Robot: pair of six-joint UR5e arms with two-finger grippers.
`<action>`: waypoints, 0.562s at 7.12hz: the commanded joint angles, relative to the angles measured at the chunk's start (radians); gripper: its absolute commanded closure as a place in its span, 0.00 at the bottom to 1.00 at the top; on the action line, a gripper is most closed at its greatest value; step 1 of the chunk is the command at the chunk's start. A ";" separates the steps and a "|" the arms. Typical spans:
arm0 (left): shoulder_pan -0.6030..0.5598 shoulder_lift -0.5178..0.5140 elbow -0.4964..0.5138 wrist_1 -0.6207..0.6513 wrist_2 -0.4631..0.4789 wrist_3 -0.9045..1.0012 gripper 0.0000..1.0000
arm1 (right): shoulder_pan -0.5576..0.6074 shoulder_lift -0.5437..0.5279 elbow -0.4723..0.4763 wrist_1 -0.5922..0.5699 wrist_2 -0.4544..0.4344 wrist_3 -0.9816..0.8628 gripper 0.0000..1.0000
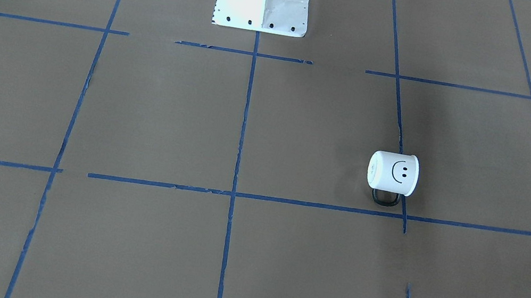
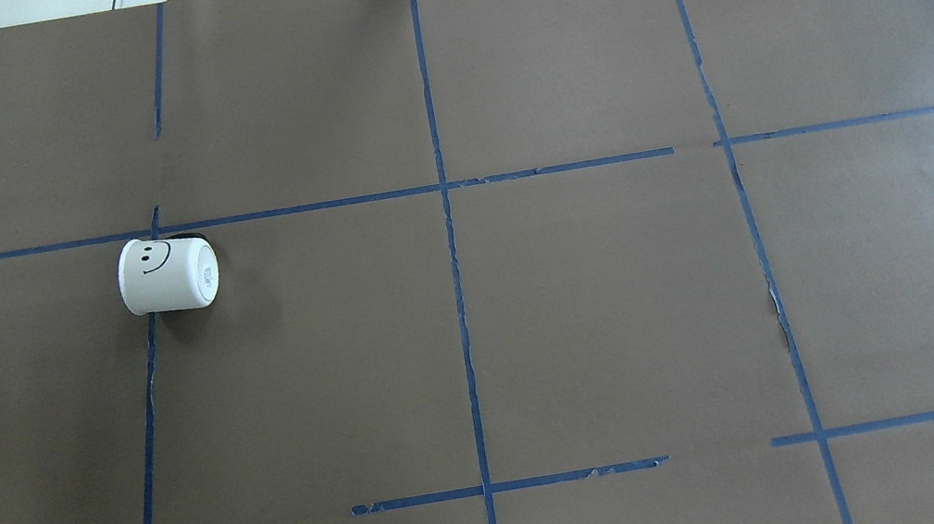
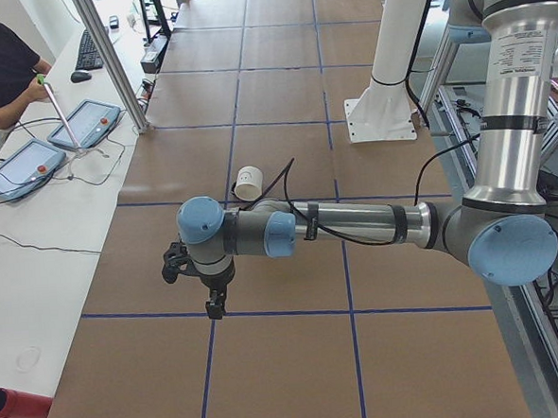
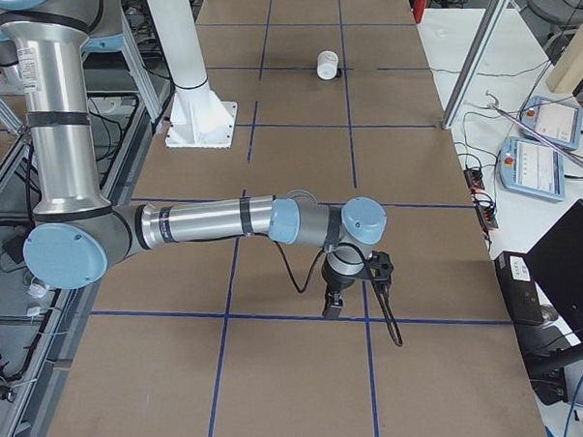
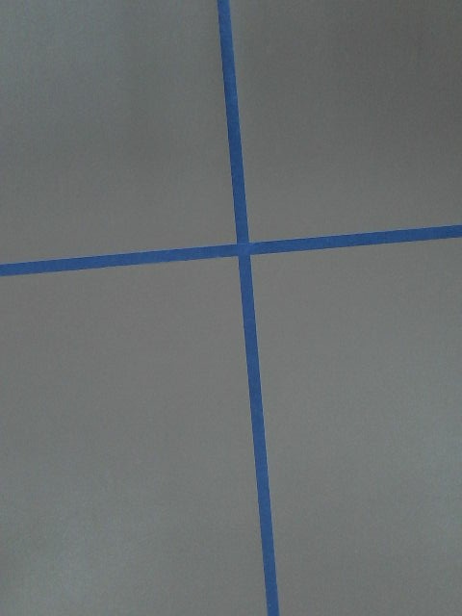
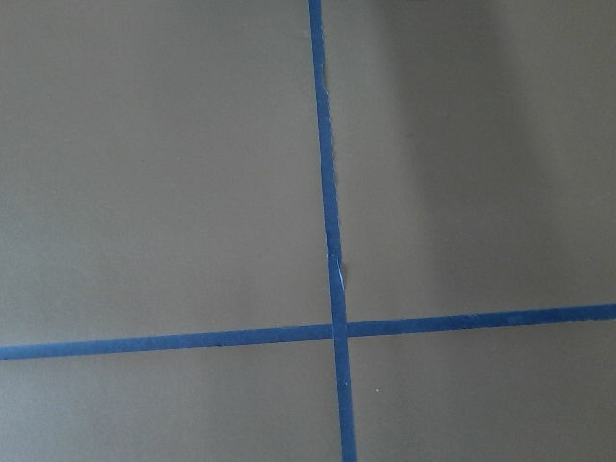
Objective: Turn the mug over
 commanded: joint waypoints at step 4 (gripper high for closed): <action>0.005 -0.021 -0.018 -0.050 -0.185 -0.001 0.00 | 0.000 0.000 0.000 0.000 0.000 0.000 0.00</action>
